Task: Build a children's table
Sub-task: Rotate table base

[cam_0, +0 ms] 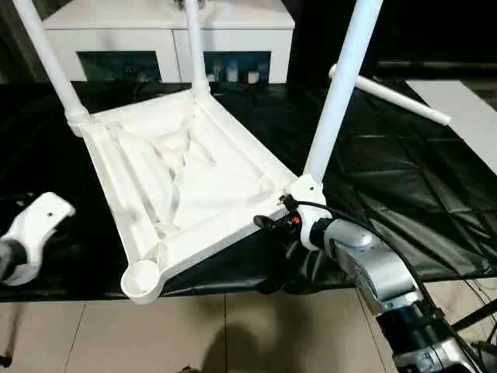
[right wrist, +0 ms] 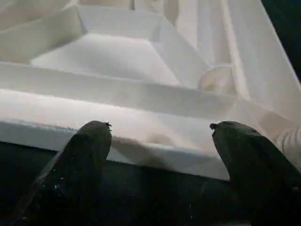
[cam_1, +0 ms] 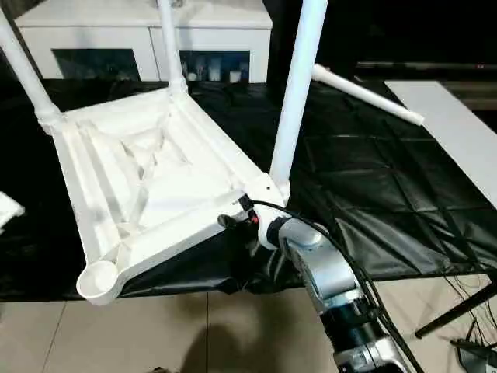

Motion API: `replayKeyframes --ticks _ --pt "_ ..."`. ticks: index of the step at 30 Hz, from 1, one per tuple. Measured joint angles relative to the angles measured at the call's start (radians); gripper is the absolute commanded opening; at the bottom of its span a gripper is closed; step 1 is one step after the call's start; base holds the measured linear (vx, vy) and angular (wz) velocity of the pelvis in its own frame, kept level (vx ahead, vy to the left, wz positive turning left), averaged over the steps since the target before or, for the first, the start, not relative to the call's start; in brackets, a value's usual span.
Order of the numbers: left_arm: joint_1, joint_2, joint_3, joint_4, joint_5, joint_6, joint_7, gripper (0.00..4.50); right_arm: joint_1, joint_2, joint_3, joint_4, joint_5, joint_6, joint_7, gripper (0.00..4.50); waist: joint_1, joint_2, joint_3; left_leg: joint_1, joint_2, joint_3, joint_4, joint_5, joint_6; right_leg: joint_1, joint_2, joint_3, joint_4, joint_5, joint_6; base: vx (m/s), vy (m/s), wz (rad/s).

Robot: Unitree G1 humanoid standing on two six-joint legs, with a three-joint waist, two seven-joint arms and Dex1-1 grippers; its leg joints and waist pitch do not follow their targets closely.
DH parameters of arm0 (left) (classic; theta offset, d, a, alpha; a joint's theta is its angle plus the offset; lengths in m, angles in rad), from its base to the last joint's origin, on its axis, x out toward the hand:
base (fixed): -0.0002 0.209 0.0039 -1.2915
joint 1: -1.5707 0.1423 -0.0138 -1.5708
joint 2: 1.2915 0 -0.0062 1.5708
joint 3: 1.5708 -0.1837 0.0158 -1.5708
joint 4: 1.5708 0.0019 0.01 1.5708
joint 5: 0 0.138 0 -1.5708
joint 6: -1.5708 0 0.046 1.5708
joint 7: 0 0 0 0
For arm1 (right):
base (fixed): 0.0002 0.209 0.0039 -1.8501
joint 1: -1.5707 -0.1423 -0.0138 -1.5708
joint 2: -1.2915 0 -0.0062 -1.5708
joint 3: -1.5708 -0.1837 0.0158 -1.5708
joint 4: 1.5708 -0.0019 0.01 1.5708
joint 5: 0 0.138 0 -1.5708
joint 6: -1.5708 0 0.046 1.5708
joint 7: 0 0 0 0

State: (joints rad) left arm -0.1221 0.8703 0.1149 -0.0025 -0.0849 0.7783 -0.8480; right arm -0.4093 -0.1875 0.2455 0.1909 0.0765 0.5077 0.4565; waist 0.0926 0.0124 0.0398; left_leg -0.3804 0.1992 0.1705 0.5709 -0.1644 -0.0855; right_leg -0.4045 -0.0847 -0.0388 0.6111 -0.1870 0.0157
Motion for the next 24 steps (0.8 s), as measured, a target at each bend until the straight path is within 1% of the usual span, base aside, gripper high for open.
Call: replayKeyframes --ticks 1,3,6,8,10,15,16,18,21,23,24 --pt "-0.023 -0.032 -0.018 0.001 -0.001 -0.003 0.019 1.24 -0.012 0.007 0.0 0.039 -0.01 -0.006 -0.005 3.85 0.0 0.0 0.0 0.0 0.0 0.0 0.0 0.0 0.0 0.0 0.0 0.001 0.001 0.0 0.0 0.0 0.0 0.0" --pt "-0.043 -0.075 -0.062 0.013 -0.007 -0.015 0.021 1.24 -0.035 0.023 0.001 0.083 -0.014 -0.017 -0.011 3.85 -0.003 -0.001 0.0 0.001 0.0 0.0 0.0 0.001 0.0 0.0 0.0 0.0 0.002 0.0 -0.001 0.0 0.0 0.0" --pt "-0.052 -0.095 -0.112 0.048 0.002 -0.026 0.017 1.24 -0.072 0.039 -0.015 0.143 -0.017 -0.03 -0.018 3.85 -0.007 -0.005 0.0 0.003 0.0 0.0 0.0 0.001 -0.001 0.0 0.0 0.0 0.003 0.001 -0.001 0.0 0.0 0.0" --pt "-0.078 -0.113 -0.121 0.074 0.004 -0.032 0.014 1.24 -0.116 0.046 -0.02 0.222 -0.019 -0.064 -0.019 3.85 -0.006 -0.01 0.001 0.005 0.001 0.0 0.0 0.001 -0.001 0.0 0.0 0.0 0.005 0.001 -0.001 0.0 0.0 0.0" --pt "-0.085 -0.122 -0.133 0.074 0.003 -0.032 0.01 1.24 -0.157 0.055 -0.022 0.29 -0.031 -0.095 -0.03 3.85 -0.007 -0.012 0.0 0.006 0.001 0.0 0.0 0.001 -0.001 0.001 0.001 0.0 0.004 0.001 -0.001 0.0 0.0 0.0" --pt "-0.07 -0.124 -0.162 0.074 0.015 -0.042 0.019 1.24 -0.231 0.108 -0.049 0.456 -0.031 -0.174 -0.056 3.85 -0.021 -0.021 0.0 0.009 0.001 0.0 0.0 0.001 -0.001 0.001 0.001 -0.001 0.005 0.001 0.0 0.0 0.0 0.0" --pt "-0.067 -0.134 -0.161 0.074 0.017 -0.052 0.028 1.24 -0.256 0.123 -0.058 0.509 -0.032 -0.207 -0.061 3.85 -0.024 -0.021 -0.001 0.01 0.001 0.0 0.0 0.001 -0.001 0.001 0.001 -0.001 0.005 0.001 -0.001 0.0 0.0 0.0" --pt "-0.066 -0.159 -0.16 0.07 0.016 -0.066 0.037 1.24 -0.269 0.141 -0.066 0.551 -0.03 -0.25 -0.059 3.85 -0.027 -0.021 -0.001 0.009 0.001 0.0 0.0 0.001 -0.001 0.001 0.001 0.0 0.004 0.001 -0.001 0.0 0.0 0.0" --pt "-0.068 -0.214 -0.163 0.06 0.007 -0.089 0.05 1.24 -0.3 0.197 -0.081 0.608 -0.013 -0.31 -0.055 3.85 -0.024 -0.021 0.0 0.008 0.001 0.0 0.0 0.001 -0.001 0.001 0.0 0.0 0.004 0.004 -0.006 0.0 0.0 0.0" --pt "-0.083 -0.271 -0.174 0.06 -0.001 -0.098 0.065 1.24 -0.335 0.225 -0.093 0.633 0.006 -0.367 -0.057 3.85 -0.015 -0.021 0.0 0.007 0.001 0.001 0.0 0.001 -0.001 0.001 0.0 0.0 0.004 0.004 -0.006 0.0 0.0 0.0" --pt "-0.095 -0.296 -0.185 0.063 -0.001 -0.103 0.074 1.24 -0.354 0.226 -0.107 0.637 0.013 -0.388 -0.059 3.85 -0.007 -0.021 0.001 0.006 0.001 0.001 0.001 0.001 -0.001 0.001 0.0 0.0 0.004 0.004 -0.006 0.0 0.0 0.0"
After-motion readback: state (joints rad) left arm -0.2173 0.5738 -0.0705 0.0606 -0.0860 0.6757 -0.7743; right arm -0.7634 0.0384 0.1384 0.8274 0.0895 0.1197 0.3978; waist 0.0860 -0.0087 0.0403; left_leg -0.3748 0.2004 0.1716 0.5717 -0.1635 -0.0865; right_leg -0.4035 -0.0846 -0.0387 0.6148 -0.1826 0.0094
